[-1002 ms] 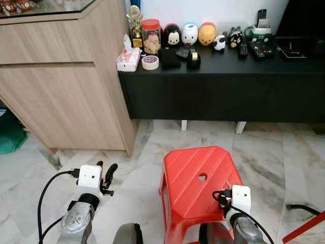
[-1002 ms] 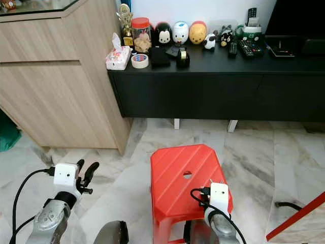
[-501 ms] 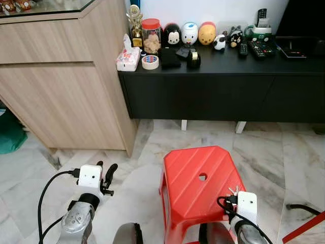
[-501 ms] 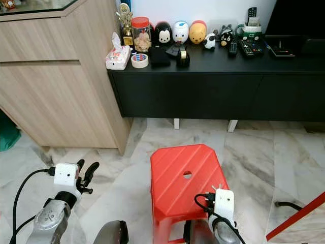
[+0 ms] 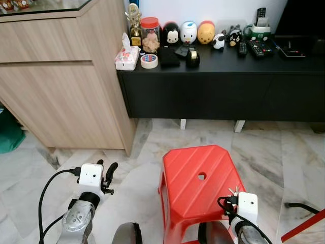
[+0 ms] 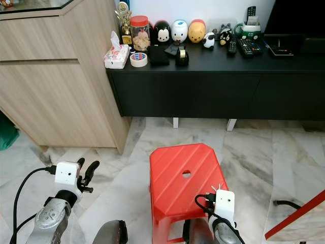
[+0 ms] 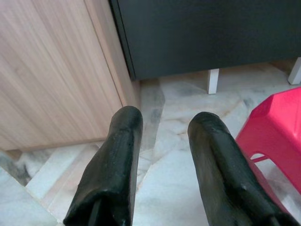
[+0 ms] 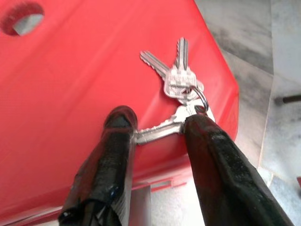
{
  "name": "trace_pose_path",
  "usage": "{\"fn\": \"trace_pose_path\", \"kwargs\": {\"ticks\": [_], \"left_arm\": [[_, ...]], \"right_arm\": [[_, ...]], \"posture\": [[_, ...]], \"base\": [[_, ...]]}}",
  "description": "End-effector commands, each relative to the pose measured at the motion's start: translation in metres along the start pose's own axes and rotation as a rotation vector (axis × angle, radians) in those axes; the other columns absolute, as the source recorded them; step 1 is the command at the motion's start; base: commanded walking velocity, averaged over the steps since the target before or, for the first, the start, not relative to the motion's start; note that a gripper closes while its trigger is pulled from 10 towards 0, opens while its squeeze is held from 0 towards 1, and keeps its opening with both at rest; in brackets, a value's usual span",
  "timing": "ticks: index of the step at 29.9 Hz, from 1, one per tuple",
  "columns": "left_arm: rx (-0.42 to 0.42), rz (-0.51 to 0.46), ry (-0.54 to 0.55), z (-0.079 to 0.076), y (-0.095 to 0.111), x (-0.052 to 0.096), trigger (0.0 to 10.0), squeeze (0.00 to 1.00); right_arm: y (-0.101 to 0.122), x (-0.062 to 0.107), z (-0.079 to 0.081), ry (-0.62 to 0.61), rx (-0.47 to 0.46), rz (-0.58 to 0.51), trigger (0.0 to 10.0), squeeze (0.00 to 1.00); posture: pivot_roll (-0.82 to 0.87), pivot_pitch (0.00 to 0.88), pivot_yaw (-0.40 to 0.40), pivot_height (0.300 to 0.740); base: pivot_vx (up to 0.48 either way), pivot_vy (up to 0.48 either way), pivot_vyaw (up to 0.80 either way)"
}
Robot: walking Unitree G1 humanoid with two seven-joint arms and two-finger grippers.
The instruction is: Hang keys on a hook
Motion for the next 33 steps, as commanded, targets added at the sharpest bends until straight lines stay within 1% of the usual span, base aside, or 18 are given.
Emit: {"fn": "trace_pose_path", "kwargs": {"ticks": [1, 10, 13, 15, 18, 20, 21, 22, 24, 25, 26, 27, 28, 30, 31, 33], "left_arm": [[-0.02, 0.011, -0.007, 0.0, -0.004, 0.001, 10.0, 0.0], [-0.025, 0.012, -0.007, 0.0, -0.004, 0.001, 10.0, 0.0], [-0.026, 0.013, -0.007, 0.0, -0.005, 0.002, 10.0, 0.0], [-0.026, 0.014, -0.007, 0.0, -0.005, 0.002, 10.0, 0.0], [-0.026, 0.016, -0.009, 0.0, -0.006, 0.002, 10.0, 0.0], [-0.026, 0.017, -0.01, -0.001, -0.006, 0.002, 10.0, 0.0], [-0.025, 0.017, -0.01, -0.001, -0.006, 0.002, 10.0, 0.0], [-0.024, 0.017, -0.01, -0.001, -0.006, 0.001, 10.0, 0.0], [-0.024, 0.017, -0.009, -0.001, -0.006, 0.001, 10.0, 0.0], [-0.024, 0.017, -0.009, -0.001, -0.006, 0.001, 10.0, 0.0], [-0.024, 0.017, -0.009, -0.001, -0.006, 0.001, 10.0, 0.0], [-0.024, 0.017, -0.009, -0.001, -0.006, 0.001, 10.0, 0.0], [-0.025, 0.019, -0.009, 0.0, -0.007, 0.002, 10.0, 0.0], [-0.025, 0.02, -0.009, 0.0, -0.008, 0.002, 10.0, 0.0], [-0.025, 0.021, -0.009, 0.0, -0.008, 0.002, 10.0, 0.0], [-0.024, 0.022, -0.012, 0.0, -0.008, 0.002, 10.0, 0.0]], "right_arm": [[0.001, 0.001, 0.005, 0.022, -0.003, 0.002, 10.0, 0.0], [0.006, 0.001, 0.011, 0.048, -0.003, -0.019, 10.0, 0.0], [0.012, 0.002, 0.014, 0.077, -0.001, -0.045, 10.0, 0.0], [0.018, 0.003, 0.019, 0.107, 0.028, -0.086, 10.0, 0.0], [0.036, 0.008, 0.029, 0.169, -0.007, -0.194, 10.0, 0.0], [0.041, 0.01, 0.03, 0.173, -0.009, -0.22, 10.0, 0.0], [0.046, 0.012, 0.028, 0.168, 0.002, -0.241, 10.0, 0.0], [0.049, 0.014, 0.023, 0.152, 0.036, -0.255, 10.0, 0.0], [0.051, 0.015, 0.015, 0.125, 0.081, -0.249, 10.0, 0.0], [0.051, 0.016, 0.004, 0.094, 0.106, -0.232, 10.0, 0.0], [0.051, 0.016, 0.004, 0.094, 0.106, -0.232, 10.0, 0.0], [0.052, 0.017, 0.0, 0.085, 0.105, -0.226, 10.0, 0.0], [0.053, 0.019, -0.012, 0.073, 0.128, -0.198, 10.0, 0.0], [0.053, 0.021, -0.017, 0.072, 0.133, -0.183, 10.0, 0.0], [0.051, 0.021, -0.02, 0.081, 0.14, -0.141, 10.0, 0.0], [0.053, 0.021, -0.032, 0.061, 0.108, -0.111, 10.0, 0.0]], "posture": [[0.04, 0.061, 0.025, 0.607], [0.04, 0.064, 0.026, 0.607], [0.04, 0.064, 0.026, 0.607], [0.05, 0.064, 0.026, 0.607], [0.04, 0.065, 0.027, 0.607], [0.04, 0.064, 0.026, 0.607], [0.04, 0.064, 0.026, 0.607], [0.04, 0.064, 0.024, 0.607], [0.04, 0.065, 0.024, 0.607], [0.04, 0.066, 0.023, 0.607], [0.04, 0.066, 0.023, 0.607], [0.04, 0.066, 0.024, 0.607], [0.04, 0.067, 0.023, 0.607], [0.04, 0.067, 0.024, 0.607], [0.03, 0.068, 0.026, 0.607], [0.03, 0.068, 0.026, 0.607]], "base": [[0.0, 0.0, 0.0], [0.0, 0.0, 0.0], [0.0, 0.0, 0.0], [0.0, 0.0, 0.0], [0.0, 0.0, 0.0], [0.0, 0.0, 0.0], [0.0, 0.0, 0.0], [0.0, 0.0, 0.0], [0.0, 0.0, 0.0], [0.0, 0.0, 0.0], [0.0, 0.0, 0.0], [0.0, 0.0, 0.0], [0.0, 0.0, 0.0], [0.0, 0.0, 0.0], [0.0, 0.0, 0.0], [0.0, 0.0, 0.0]]}}
Point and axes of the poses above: a point about 5 cm out from each wrist's last joint towards the gripper, its own x axis pointing back from the gripper into the wrist, its own y axis along the axis of the wrist's last joint, z = x × y, the point moved 1 cm from there along -x, pointing out of the wrist towards the gripper, and after that the axes turned 15 degrees about -x, right-handed, at the moved point
